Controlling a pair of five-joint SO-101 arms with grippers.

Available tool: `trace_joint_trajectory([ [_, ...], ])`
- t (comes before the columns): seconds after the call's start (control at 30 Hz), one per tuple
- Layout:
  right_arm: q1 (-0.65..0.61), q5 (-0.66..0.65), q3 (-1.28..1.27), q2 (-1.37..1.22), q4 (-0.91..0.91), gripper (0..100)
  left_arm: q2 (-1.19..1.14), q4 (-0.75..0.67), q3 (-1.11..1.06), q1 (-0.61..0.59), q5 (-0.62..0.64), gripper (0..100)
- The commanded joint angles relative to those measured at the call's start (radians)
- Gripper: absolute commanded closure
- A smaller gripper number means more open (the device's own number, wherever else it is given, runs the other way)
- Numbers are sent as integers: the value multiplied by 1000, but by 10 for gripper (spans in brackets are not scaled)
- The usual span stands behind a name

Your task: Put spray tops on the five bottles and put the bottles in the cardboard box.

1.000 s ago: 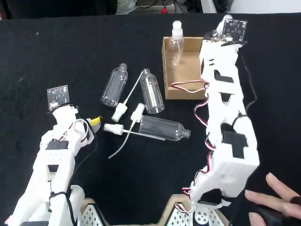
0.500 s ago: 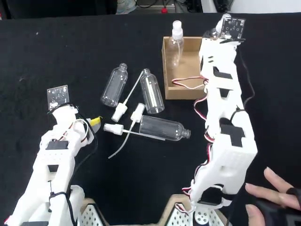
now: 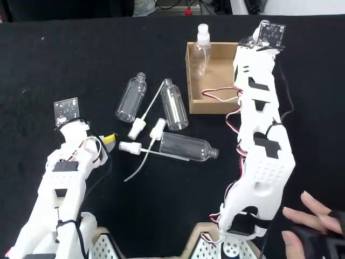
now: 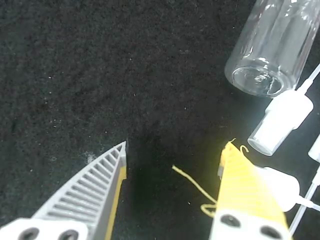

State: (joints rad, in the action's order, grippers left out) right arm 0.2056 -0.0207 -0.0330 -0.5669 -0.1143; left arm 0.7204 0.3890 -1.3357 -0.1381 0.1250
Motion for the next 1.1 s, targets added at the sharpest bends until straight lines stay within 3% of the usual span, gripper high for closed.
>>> trace_joint_trajectory([
  [0.0,9,2,61,18,-32,850,11,-23,7,12,-6,711],
  [1.07,-11,3,159,-67,28,845,11,-23,7,12,-6,711],
])
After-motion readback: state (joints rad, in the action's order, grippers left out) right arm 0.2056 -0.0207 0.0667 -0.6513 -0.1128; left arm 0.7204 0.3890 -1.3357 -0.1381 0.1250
